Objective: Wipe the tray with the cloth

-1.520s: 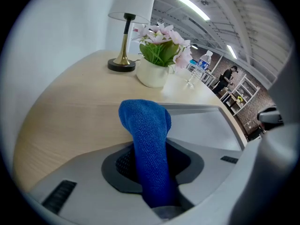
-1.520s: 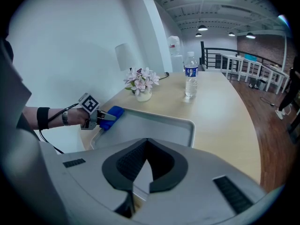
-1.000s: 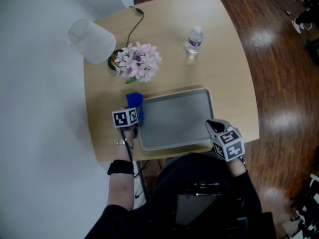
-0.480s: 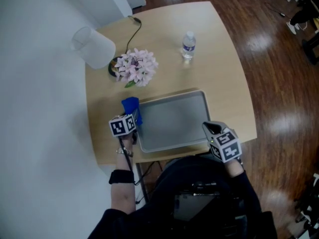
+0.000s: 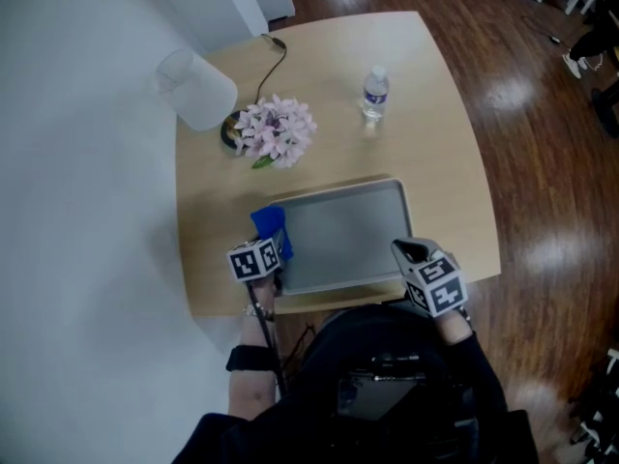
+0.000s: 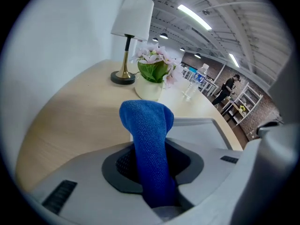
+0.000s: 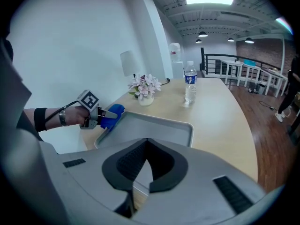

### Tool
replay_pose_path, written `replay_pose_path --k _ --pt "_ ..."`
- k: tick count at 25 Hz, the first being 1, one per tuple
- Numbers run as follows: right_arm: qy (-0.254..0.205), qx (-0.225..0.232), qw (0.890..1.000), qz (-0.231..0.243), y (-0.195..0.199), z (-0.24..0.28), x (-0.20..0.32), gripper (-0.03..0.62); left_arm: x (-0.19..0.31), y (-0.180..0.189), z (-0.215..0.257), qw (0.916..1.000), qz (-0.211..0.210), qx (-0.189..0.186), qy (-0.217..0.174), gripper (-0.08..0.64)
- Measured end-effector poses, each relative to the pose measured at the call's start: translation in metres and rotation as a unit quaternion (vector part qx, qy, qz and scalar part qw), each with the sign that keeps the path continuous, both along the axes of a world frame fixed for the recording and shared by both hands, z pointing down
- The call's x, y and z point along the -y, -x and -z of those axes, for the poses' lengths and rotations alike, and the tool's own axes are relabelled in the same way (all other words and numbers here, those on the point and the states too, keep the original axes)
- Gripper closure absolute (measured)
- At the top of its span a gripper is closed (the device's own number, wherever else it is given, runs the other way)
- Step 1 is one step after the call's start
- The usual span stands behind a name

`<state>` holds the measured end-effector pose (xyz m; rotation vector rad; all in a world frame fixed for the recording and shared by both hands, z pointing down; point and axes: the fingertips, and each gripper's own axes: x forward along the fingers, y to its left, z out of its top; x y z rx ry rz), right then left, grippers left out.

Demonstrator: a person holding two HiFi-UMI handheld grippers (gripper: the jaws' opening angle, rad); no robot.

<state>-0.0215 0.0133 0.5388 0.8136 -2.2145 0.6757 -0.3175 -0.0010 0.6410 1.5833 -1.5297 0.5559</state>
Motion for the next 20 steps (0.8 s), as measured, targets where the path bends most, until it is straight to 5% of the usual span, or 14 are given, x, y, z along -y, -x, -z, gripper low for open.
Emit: replay_pose_path --k 20 --pt "0.02 0.014 0.999 -0.029 -0.034 -0.013 0.017 0.588 0.04 -0.012 -0.04 0.9985 0.008 0.034 0.042 0.436"
